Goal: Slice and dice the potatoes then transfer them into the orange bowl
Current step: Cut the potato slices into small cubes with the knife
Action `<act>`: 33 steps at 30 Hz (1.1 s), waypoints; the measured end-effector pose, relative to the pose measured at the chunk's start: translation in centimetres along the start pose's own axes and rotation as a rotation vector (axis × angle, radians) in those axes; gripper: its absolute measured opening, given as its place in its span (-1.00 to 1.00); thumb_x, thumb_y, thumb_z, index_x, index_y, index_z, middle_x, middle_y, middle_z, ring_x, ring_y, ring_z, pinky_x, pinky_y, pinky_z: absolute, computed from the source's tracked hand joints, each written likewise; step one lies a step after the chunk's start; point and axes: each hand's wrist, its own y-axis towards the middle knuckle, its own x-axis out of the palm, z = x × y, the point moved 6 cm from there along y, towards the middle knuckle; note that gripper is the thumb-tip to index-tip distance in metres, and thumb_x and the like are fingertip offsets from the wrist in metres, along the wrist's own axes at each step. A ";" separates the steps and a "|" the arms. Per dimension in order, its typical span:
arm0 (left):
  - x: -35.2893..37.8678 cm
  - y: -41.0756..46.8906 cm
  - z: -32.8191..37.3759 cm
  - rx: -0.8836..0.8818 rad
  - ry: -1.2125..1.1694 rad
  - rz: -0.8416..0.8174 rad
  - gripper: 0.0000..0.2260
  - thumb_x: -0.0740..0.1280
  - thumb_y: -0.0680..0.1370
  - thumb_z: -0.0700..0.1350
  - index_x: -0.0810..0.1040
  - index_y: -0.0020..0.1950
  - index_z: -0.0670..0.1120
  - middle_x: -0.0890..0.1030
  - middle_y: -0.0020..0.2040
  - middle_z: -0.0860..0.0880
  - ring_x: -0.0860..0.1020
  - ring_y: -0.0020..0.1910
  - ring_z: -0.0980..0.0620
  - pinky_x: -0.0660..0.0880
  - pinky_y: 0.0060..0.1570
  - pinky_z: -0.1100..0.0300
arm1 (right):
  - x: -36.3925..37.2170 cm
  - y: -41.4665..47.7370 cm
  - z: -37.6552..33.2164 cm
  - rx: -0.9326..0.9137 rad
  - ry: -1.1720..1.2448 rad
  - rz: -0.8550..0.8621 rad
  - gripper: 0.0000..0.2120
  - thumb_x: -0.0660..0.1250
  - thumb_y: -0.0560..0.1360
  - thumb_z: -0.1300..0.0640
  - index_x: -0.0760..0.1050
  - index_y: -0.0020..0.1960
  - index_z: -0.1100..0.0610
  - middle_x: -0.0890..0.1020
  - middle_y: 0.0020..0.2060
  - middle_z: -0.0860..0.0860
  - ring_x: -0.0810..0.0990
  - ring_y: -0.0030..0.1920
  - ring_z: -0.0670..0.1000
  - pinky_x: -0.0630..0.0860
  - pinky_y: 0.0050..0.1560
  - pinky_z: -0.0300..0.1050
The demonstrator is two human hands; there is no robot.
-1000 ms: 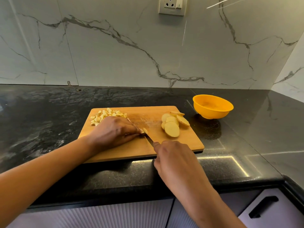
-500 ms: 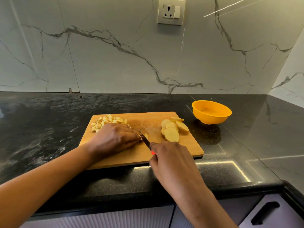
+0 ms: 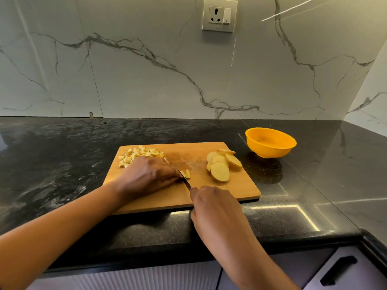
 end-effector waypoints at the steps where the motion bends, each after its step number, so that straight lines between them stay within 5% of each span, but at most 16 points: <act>1: 0.0 0.0 0.0 -0.002 -0.002 -0.003 -0.59 0.07 0.63 0.12 0.67 0.00 -0.02 0.69 -0.13 0.04 0.66 -0.17 0.12 0.62 -0.26 0.18 | -0.1 -0.6 0.2 -0.002 0.005 -0.001 -0.72 0.17 0.61 0.24 0.41 0.30 0.11 0.52 0.01 0.02 0.35 -0.19 -0.03 0.15 -0.41 -0.28; 5: 0.1 -0.1 -0.4 -0.042 -0.004 -0.008 -0.63 0.11 0.60 0.14 0.66 0.00 0.02 0.68 -0.14 0.07 0.64 -0.18 0.16 0.61 -0.27 0.21 | -1.1 -2.5 0.8 -0.019 0.023 0.059 -0.71 0.13 0.62 0.17 0.42 0.31 0.04 0.46 -0.10 -0.04 0.40 -0.15 -0.04 0.23 -0.34 -0.27; 8: 0.1 -0.3 -0.9 -0.109 -0.042 -0.020 -0.68 0.16 0.56 0.16 0.65 0.00 0.05 0.67 -0.15 0.09 0.62 -0.19 0.20 0.61 -0.26 0.22 | -1.8 -3.0 1.1 -0.022 0.035 0.095 -0.70 0.11 0.62 0.09 0.42 0.33 0.02 0.53 0.01 -0.03 0.48 -0.02 -0.03 0.28 -0.19 -0.22; 15: -0.4 -1.0 -0.8 -0.152 -0.087 -0.017 -0.71 0.25 0.50 0.17 0.64 0.04 0.06 0.67 -0.10 0.10 0.62 -0.13 0.25 0.57 -0.17 0.33 | -0.7 -1.3 1.4 0.021 0.020 0.150 -0.67 0.11 0.63 0.09 0.36 0.39 0.01 0.53 0.06 0.01 0.53 0.00 0.01 0.31 -0.19 -0.17; 18: -0.5 -1.4 -1.7 -0.186 -0.068 -0.019 -0.63 0.23 0.49 0.25 0.52 0.22 0.15 0.64 0.05 0.07 0.60 0.00 0.17 0.58 -0.09 0.28 | -0.4 -1.3 1.4 0.017 0.001 0.157 -0.63 0.12 0.63 0.11 0.30 0.44 0.00 0.50 0.08 0.03 0.53 0.01 0.02 0.31 -0.18 -0.16; 22: 0.7 -0.1 -2.3 -0.234 -0.182 -0.210 -0.58 0.10 0.47 0.37 0.22 0.33 0.45 0.41 0.30 0.24 0.29 0.32 0.24 0.25 0.25 0.35 | -0.7 -1.7 1.6 -0.012 0.007 0.157 -0.58 0.11 0.64 0.12 0.22 0.49 -0.03 0.47 0.13 0.04 0.51 0.05 0.04 0.31 -0.14 -0.16; 26: 1.6 1.4 -2.5 -0.113 -0.237 -0.342 -0.63 0.08 0.49 0.36 0.46 0.20 0.32 0.47 0.16 0.37 0.35 0.23 0.27 0.33 0.18 0.34 | -0.9 -1.9 2.1 -0.026 0.025 0.156 -0.57 0.06 0.65 0.09 0.19 0.50 -0.08 0.45 0.16 0.03 0.49 0.09 0.04 0.27 -0.11 -0.17; 33: 1.6 1.2 -2.9 -0.127 -0.315 -0.214 -0.60 0.11 0.49 0.35 0.57 0.09 0.18 0.53 0.00 0.34 0.44 0.07 0.23 0.46 0.00 0.35 | -2.4 -3.3 4.3 -0.043 0.060 0.150 -0.58 0.16 0.61 0.01 0.27 0.45 -0.20 0.47 0.13 -0.12 0.46 0.07 -0.09 0.22 -0.22 -0.24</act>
